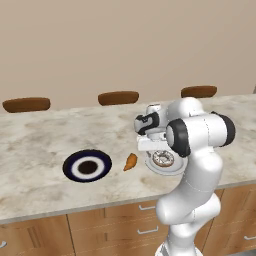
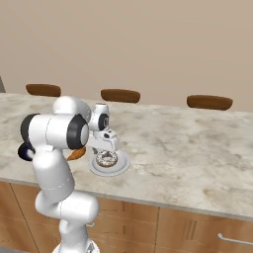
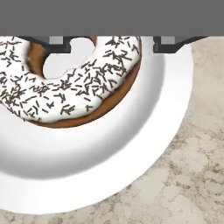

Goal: Place the pastries on the plates.

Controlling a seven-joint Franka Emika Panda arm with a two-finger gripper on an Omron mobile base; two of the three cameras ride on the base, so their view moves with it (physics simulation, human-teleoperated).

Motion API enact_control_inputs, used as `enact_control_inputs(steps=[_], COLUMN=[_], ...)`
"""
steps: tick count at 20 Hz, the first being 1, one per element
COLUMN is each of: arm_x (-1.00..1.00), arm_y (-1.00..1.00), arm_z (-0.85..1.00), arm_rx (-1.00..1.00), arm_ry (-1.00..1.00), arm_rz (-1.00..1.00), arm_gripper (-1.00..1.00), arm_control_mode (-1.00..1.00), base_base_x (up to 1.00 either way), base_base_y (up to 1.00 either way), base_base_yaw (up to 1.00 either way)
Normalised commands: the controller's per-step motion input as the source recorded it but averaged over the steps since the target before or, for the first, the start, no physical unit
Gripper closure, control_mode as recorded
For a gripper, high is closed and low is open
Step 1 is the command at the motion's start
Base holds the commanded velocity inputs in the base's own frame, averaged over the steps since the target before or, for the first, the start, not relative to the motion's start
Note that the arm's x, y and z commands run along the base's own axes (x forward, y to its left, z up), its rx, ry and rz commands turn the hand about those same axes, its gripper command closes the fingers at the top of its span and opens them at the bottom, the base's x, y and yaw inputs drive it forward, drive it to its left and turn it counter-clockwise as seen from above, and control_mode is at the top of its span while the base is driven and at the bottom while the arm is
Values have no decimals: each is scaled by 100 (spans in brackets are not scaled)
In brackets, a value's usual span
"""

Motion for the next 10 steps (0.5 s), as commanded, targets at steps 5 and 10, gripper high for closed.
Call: enact_control_inputs(steps=[5,10], arm_x=[0,-4], arm_y=[9,53], arm_z=[4,38], arm_rx=[0,0], arm_ry=[-1,-3], arm_rz=[0,0], arm_gripper=[-100,-100], arm_control_mode=[-100,-100], base_base_x=[0,0], base_base_y=[0,0], base_base_yaw=[0,0])
